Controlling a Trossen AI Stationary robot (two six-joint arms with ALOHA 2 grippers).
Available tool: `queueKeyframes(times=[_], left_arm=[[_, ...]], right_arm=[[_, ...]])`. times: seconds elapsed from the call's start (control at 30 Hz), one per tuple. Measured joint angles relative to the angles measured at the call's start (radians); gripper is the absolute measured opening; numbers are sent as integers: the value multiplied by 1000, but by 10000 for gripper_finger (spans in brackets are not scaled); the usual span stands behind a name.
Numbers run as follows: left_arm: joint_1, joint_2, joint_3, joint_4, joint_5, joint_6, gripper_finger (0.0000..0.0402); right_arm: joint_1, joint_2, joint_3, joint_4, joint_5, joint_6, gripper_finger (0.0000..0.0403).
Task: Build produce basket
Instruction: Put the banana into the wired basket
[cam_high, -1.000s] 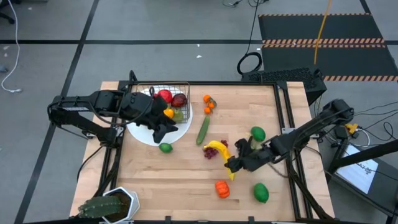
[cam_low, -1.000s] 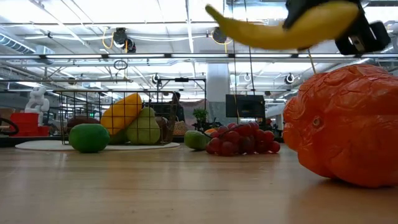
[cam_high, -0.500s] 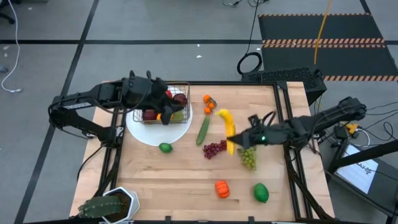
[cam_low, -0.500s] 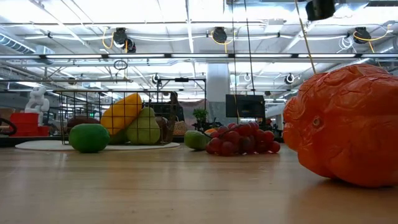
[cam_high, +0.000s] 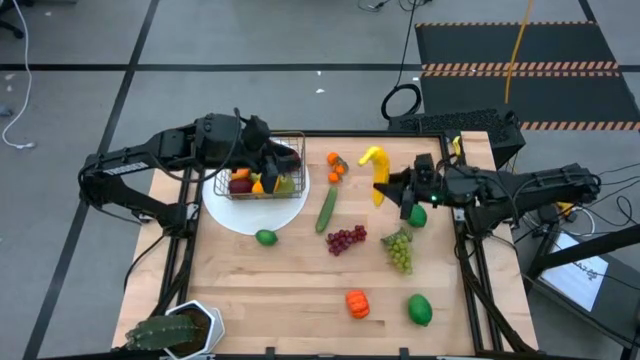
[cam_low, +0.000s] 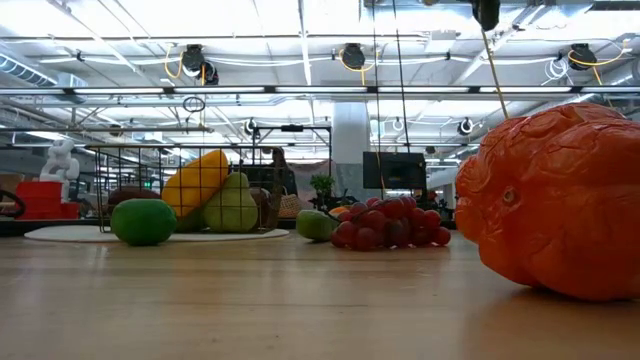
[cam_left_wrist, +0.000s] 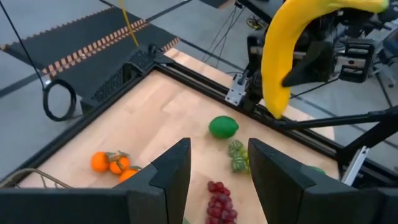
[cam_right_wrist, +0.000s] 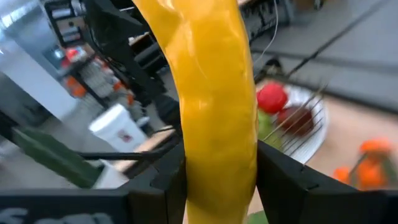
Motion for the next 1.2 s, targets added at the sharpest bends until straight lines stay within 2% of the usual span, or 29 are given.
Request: queueKeyframes(times=[0.17, 0.37, 0.47, 0.6, 0.73, 0.87, 1.2], left_arm=[[0, 6, 0, 1, -7, 39, 159], [0, 13, 0, 1, -22, 1, 159], [0, 21, 0, -3, -23, 11, 159], [0, 18, 0, 1, -23, 33, 159], [0, 19, 0, -1, -26, 34, 159], [0, 19, 0, -1, -26, 30, 159], [0, 19, 0, -1, -26, 58, 159]], right_arm=[[-42, -1, 0, -1, -1, -303, 152], [-80, -1, 0, -1, -1, -611, 150], [-97, 4, 0, -1, -1, -703, 150], [-120, 12, 0, -3, -1, -746, 150], [-132, 12, 0, -2, -1, -704, 150], [-135, 12, 0, -1, -1, -585, 151], [-135, 12, 0, -1, -2, -73, 152]])
